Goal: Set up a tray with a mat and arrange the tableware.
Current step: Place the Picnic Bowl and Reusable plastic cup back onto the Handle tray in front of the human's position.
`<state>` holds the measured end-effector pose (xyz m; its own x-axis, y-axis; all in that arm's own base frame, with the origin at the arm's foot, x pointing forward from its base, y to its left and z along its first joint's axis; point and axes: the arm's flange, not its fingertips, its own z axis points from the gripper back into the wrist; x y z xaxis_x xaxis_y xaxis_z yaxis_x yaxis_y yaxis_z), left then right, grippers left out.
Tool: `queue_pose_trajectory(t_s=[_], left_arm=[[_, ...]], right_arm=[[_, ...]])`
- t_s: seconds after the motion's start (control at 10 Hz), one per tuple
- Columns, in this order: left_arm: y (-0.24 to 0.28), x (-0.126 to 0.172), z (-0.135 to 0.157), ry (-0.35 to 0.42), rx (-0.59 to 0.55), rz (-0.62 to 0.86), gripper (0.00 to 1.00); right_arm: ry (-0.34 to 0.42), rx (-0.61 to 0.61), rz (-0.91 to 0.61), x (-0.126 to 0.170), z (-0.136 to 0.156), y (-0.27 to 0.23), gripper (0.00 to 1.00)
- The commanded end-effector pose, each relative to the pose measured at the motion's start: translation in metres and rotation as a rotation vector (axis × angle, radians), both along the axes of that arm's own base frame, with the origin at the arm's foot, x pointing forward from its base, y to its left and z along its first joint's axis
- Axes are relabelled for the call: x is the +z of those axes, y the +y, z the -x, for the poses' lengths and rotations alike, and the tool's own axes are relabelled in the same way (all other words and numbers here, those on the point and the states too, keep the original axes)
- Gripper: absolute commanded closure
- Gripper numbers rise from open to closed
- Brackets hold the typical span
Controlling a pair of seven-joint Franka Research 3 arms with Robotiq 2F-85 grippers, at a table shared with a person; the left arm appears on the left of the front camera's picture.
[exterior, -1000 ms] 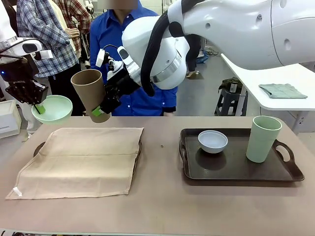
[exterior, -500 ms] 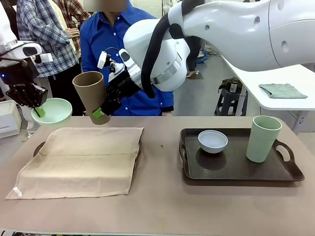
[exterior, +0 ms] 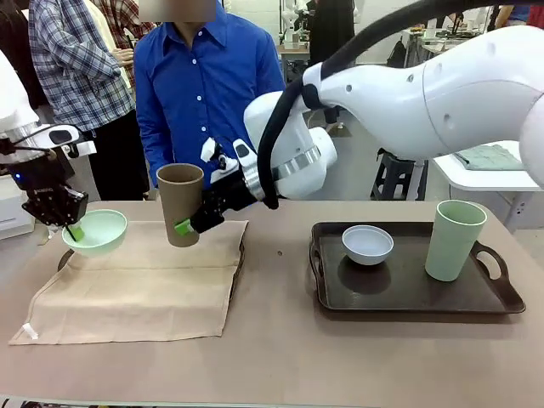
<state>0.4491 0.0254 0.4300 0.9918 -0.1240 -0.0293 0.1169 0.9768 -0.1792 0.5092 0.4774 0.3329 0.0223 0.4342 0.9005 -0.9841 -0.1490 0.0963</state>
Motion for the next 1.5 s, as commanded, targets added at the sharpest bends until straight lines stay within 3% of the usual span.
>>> queue_pose_trajectory(t_s=[0.0, 0.8, 1.4], left_arm=[[0.004, -0.018, -0.004, 0.003, 0.026, 0.019, 0.96], [-0.006, -0.063, -0.033, 0.006, 0.069, -0.042, 0.96], [-0.017, -0.095, -0.04, -0.069, 0.062, 0.011, 0.96]], right_arm=[[-0.008, 0.007, -0.004, -0.014, 0.009, -0.005, 0.19], [0.05, 0.02, 0.037, -0.054, 0.002, 0.003, 0.19], [0.067, 0.024, 0.065, -0.066, -0.004, 0.002, 0.19]])
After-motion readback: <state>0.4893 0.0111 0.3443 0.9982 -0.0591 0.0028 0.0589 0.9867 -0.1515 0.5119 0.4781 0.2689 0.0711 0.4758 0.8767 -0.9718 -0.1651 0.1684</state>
